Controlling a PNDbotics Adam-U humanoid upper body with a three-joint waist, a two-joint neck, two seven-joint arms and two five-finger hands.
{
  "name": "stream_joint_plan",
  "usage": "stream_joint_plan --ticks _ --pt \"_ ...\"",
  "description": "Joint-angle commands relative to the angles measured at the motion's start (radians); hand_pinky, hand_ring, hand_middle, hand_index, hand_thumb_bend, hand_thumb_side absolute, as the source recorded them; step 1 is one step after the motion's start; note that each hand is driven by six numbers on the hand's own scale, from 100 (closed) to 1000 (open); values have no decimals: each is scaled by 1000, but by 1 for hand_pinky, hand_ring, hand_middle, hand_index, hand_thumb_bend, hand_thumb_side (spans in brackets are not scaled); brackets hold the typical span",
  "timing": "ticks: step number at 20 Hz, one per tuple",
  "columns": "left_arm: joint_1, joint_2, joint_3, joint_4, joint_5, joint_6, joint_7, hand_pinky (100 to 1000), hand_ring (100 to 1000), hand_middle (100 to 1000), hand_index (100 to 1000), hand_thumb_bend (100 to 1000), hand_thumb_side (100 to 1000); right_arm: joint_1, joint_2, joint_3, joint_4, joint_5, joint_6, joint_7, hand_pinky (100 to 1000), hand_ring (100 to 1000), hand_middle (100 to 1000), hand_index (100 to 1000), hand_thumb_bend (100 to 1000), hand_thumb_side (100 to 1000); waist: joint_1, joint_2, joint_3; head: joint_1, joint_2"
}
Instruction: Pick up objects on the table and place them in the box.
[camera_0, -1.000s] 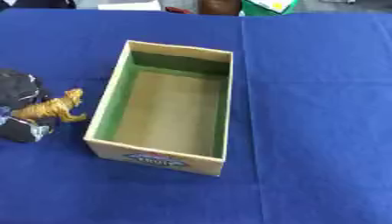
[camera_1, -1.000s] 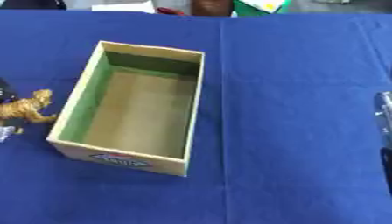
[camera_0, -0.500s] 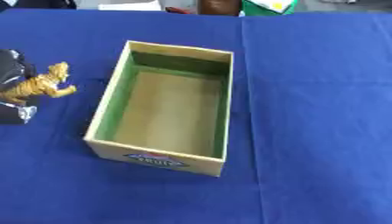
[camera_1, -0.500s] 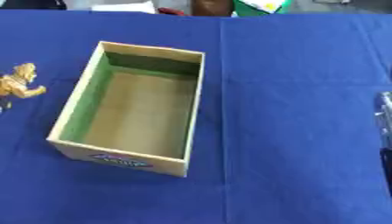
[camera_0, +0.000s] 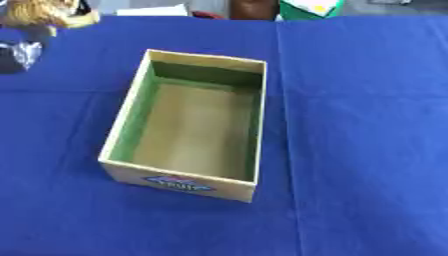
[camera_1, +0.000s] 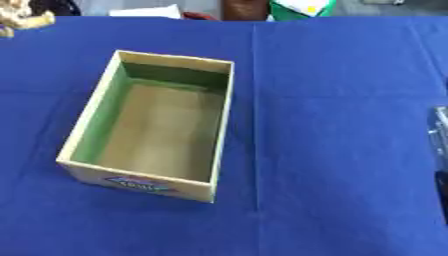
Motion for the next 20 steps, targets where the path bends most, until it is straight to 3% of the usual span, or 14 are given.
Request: stream_joint_plan --ticks 1,6,11,20 --pt "-80 -84 -8 -1 16 -11 15 185 361 420 574 100 422 -13 -18 -8 -14 -6 -2 0 815 682 757 855 100 1000 2 -25 -4 -1 -3" --pt "-170 -249 -79 56 18 -59 -6 189 366 427 577 100 420 -23 -16 -5 -14 -9 -7 2 815 683 757 855 100 1000 2 -27 -14 8 -2" --pt "-200 -374 -152 122 13 -111 -40 189 367 427 574 100 423 -31 -15 -2 -14 -12 -10 5 815 684 757 855 100 1000 3 -27 -18 13 1" --pt "-180 -468 -215 211 17 -118 -81 197 376 436 574 100 458 -37 -13 0 -14 -14 -12 8 814 684 758 854 100 1000 -1 -28 -17 -4 13"
